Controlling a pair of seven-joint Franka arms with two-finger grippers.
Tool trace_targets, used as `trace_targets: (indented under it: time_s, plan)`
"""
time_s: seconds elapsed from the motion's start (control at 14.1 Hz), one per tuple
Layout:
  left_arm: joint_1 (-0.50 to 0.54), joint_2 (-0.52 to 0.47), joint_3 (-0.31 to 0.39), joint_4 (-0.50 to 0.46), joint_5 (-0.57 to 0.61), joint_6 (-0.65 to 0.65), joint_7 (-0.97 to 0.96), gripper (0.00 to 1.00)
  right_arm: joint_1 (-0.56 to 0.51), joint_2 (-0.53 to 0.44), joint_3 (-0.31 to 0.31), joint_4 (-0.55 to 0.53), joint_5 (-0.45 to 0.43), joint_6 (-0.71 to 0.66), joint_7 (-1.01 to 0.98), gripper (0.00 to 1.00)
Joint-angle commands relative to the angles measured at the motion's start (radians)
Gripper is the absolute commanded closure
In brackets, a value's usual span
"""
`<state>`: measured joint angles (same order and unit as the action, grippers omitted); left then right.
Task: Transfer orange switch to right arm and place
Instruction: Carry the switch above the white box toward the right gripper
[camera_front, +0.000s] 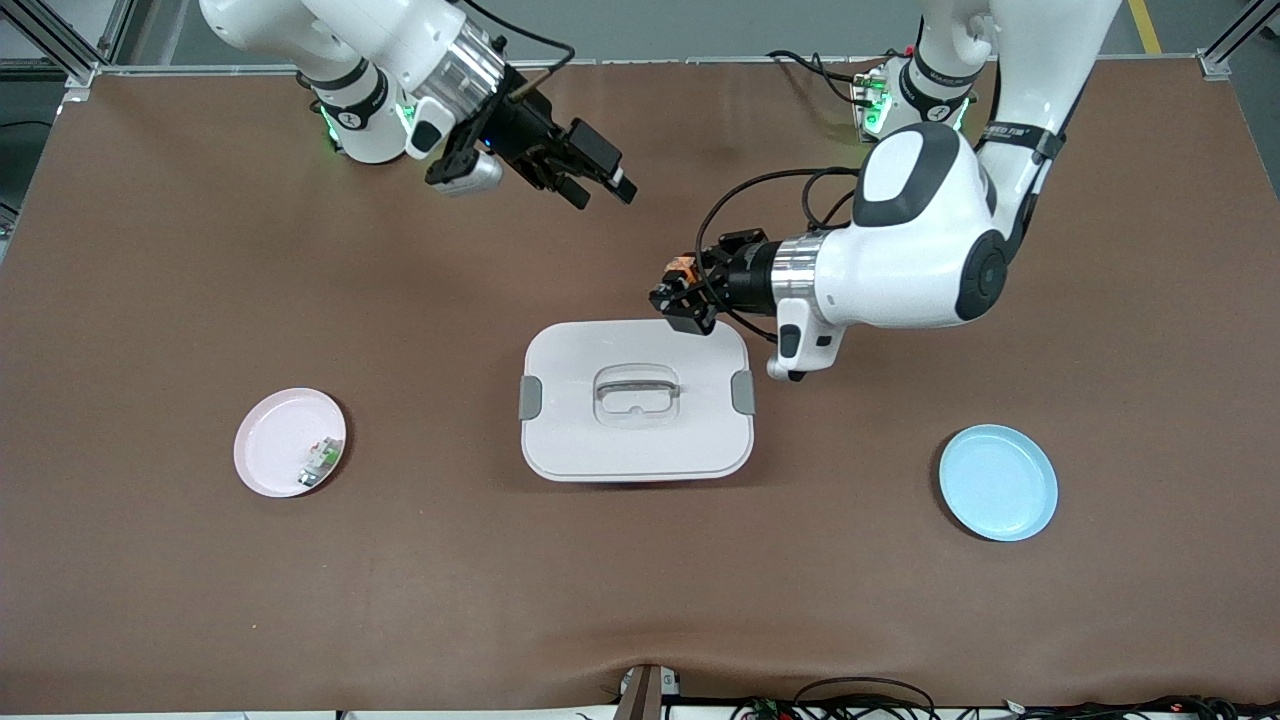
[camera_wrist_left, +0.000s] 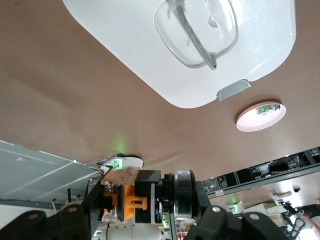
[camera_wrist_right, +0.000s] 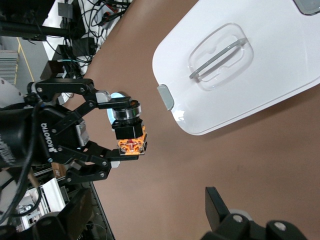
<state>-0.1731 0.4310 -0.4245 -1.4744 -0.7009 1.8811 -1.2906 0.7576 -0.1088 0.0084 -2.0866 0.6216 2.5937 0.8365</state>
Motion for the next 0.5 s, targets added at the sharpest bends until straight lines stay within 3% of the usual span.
trace_targets:
  time_s: [0.0, 0.43]
  plan:
    - [-0.020, 0.015, 0.000, 0.034, -0.005, 0.000, -0.116, 0.89, 0.005, 0.038, -0.005, 0.022, -0.017, 0.009, 0.021, 0.00]
    - [-0.066, 0.031, 0.010, 0.034, 0.003, 0.003, -0.225, 0.89, 0.003, 0.118, -0.005, 0.051, -0.017, 0.062, 0.058, 0.00]
